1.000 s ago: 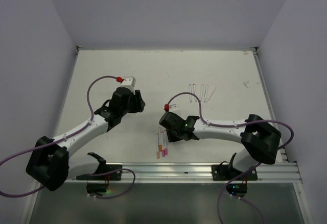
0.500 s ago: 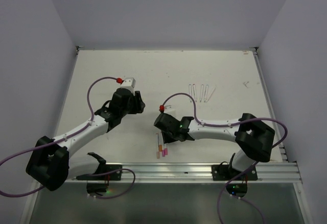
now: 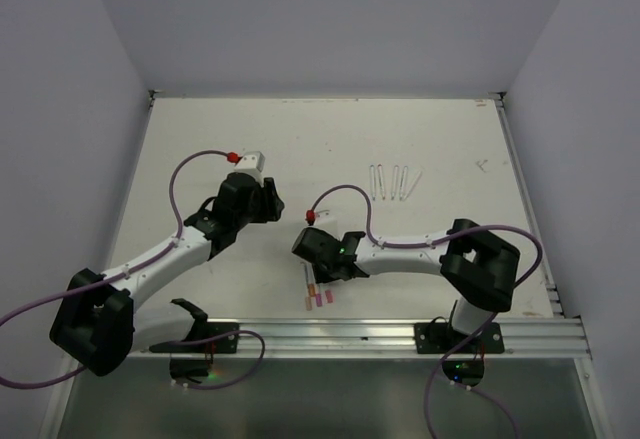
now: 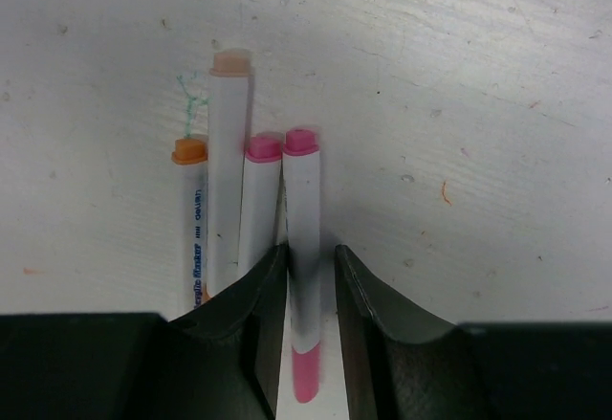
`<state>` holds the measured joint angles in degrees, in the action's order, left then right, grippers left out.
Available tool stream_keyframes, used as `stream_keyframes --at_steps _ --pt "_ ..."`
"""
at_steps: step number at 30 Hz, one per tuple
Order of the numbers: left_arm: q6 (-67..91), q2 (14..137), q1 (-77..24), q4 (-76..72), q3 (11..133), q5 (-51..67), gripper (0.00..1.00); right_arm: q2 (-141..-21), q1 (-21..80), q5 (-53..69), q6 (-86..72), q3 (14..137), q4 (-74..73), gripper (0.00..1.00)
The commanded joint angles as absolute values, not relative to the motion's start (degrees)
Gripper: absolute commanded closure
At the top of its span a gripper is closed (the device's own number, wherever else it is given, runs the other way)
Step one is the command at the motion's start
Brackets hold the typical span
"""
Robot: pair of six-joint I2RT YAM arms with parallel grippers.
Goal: Open the pen caps
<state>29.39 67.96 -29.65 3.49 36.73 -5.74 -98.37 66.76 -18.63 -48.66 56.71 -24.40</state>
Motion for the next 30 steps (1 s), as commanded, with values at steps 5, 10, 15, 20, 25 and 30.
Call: stream_keyframes --at_steps 5,10,15,20,25,30 --pt "29.36 67.06 -29.79 1.05 36.21 -5.89 0.47 -99.76 67.15 -23.90 -51.68 56.87 -26.97 0.77" --pt "29.18 67.41 -29.79 0.97 36.47 -5.19 0.47 -97.57 67.15 -27.06 -51.86 55.73 -29.53 0.94" --pt "28.92 67.50 -29.88 -1.22 36.30 -2.29 0.47 -93.53 65.75 -29.18 -50.63 54.32 -31.55 1.00" --pt "28.65 67.50 -29.88 -6.67 35.16 6.40 0.47 -85.02 58.37 -28.04 -46.24 53.09 -31.29 1.00" --pt "31.02 69.25 -29.80 -21.57 30.33 23.24 0.50 -75.16 48.36 -20.93 -40.44 51.68 -26.29 1.00" --pt "36.11 72.68 -33.91 -37.32 25.93 30.58 0.48 -66.03 46.67 -17.06 -38.85 50.81 -17.07 1.00"
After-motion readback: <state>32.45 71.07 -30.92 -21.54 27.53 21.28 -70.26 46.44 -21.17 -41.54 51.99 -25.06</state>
